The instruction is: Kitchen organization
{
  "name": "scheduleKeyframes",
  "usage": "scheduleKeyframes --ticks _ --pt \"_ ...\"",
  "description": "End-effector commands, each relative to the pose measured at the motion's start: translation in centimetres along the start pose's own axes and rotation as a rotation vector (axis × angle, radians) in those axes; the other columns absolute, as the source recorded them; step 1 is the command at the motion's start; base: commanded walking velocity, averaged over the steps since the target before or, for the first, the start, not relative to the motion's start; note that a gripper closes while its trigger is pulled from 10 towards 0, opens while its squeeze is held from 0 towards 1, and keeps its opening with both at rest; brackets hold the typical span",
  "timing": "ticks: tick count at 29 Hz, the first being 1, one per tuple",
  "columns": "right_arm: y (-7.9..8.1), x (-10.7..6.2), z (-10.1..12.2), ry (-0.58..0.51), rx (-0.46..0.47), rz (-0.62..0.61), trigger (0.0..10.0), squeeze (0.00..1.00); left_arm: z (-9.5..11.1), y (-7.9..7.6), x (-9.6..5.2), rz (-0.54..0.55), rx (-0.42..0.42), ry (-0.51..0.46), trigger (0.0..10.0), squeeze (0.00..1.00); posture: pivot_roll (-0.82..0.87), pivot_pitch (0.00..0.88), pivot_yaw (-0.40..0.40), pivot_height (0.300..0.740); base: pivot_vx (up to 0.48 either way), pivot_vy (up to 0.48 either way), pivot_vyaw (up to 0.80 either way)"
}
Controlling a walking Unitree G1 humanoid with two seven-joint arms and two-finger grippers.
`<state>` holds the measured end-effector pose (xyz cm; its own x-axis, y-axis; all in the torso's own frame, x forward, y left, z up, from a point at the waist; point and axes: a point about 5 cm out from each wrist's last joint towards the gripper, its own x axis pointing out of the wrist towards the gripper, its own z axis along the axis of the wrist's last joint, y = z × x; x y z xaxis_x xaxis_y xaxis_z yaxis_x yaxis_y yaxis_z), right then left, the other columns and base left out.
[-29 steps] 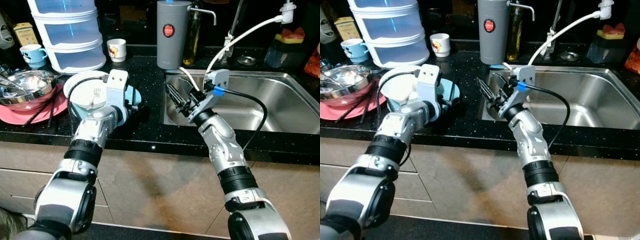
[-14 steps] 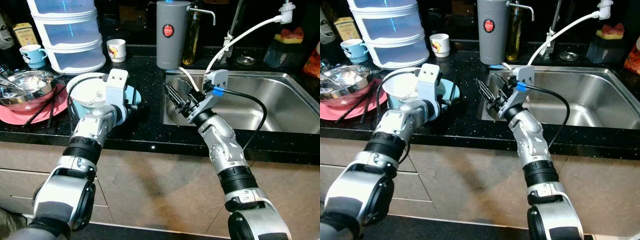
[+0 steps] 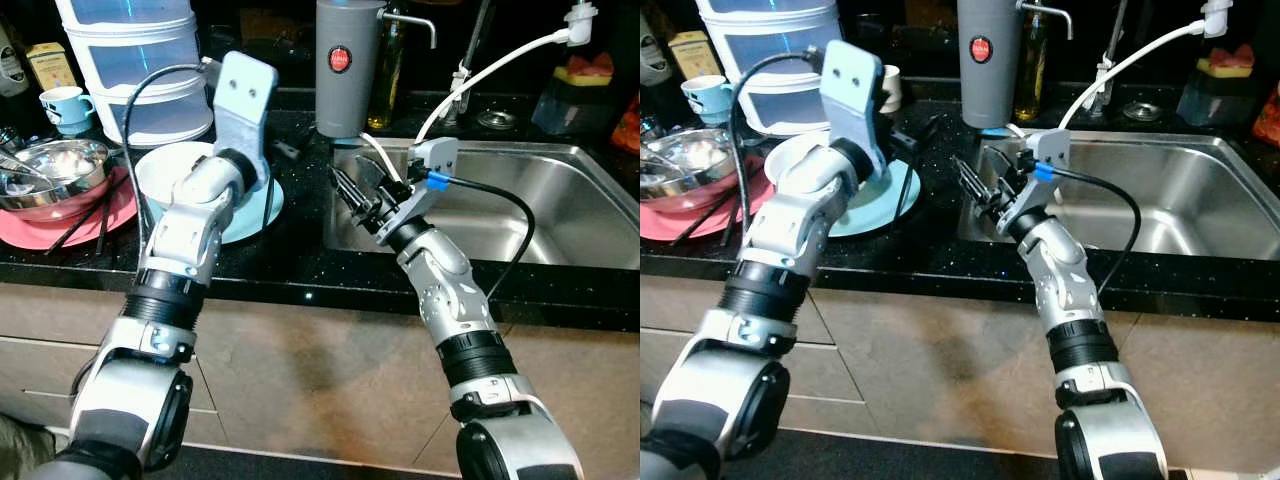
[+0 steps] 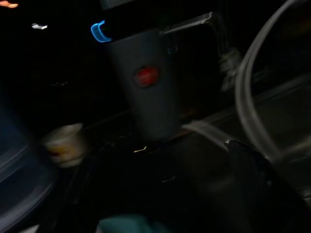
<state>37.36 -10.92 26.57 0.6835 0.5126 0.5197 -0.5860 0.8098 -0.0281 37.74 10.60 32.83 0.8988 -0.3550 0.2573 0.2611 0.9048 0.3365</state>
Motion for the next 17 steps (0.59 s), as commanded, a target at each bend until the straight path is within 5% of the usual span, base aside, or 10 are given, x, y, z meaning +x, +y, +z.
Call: scheduleKeyframes --ticks 1,3,7,8,9,10,11,17 --pt "0.2 0.3 0.5 -0.022 0.004 0.013 10.0 0.00 -1.4 1.0 -0.5 0.087 0.074 0.092 10.0 0.00 0.14 0.069 0.053 0.740 0.000 0.000 0.00" --pt "0.2 0.2 0.6 -0.028 0.009 0.010 10.0 0.00 -2.1 2.3 -2.1 0.189 0.174 0.114 10.0 0.00 0.14 0.071 0.051 0.740 0.000 0.000 0.00" --pt "0.2 0.1 0.6 -0.031 0.015 0.009 10.0 0.00 -1.9 2.0 -3.4 0.195 0.184 0.021 10.0 0.00 0.14 0.071 0.050 0.740 0.000 0.000 0.00" --pt "0.3 0.0 0.5 -0.032 0.020 0.009 10.0 0.00 -2.0 2.0 -4.0 0.217 0.152 -0.008 10.0 0.07 0.14 0.072 0.049 0.740 0.000 0.000 0.00" --pt "0.4 -0.1 0.4 -0.033 0.025 0.009 10.0 0.00 -2.2 2.1 -4.8 0.247 0.152 -0.028 10.0 0.59 0.14 0.073 0.045 0.740 0.000 0.000 0.00" --pt "0.5 -0.2 0.3 -0.033 0.030 0.009 10.0 0.00 -2.5 2.2 -5.4 0.270 0.150 -0.030 10.0 0.94 0.14 0.073 0.045 0.740 0.000 0.000 0.00" --pt "0.6 -0.2 0.3 -0.033 0.035 0.008 10.0 0.00 -2.7 2.3 -5.9 0.292 0.146 -0.038 10.0 1.00 0.15 0.074 0.045 0.740 0.000 0.000 0.00" --pt "1.3 -0.7 -0.2 -0.031 0.060 0.016 10.0 0.00 -2.6 2.1 -7.9 0.353 0.147 -0.078 10.0 1.00 0.15 0.077 0.047 0.740 0.000 0.000 0.00"
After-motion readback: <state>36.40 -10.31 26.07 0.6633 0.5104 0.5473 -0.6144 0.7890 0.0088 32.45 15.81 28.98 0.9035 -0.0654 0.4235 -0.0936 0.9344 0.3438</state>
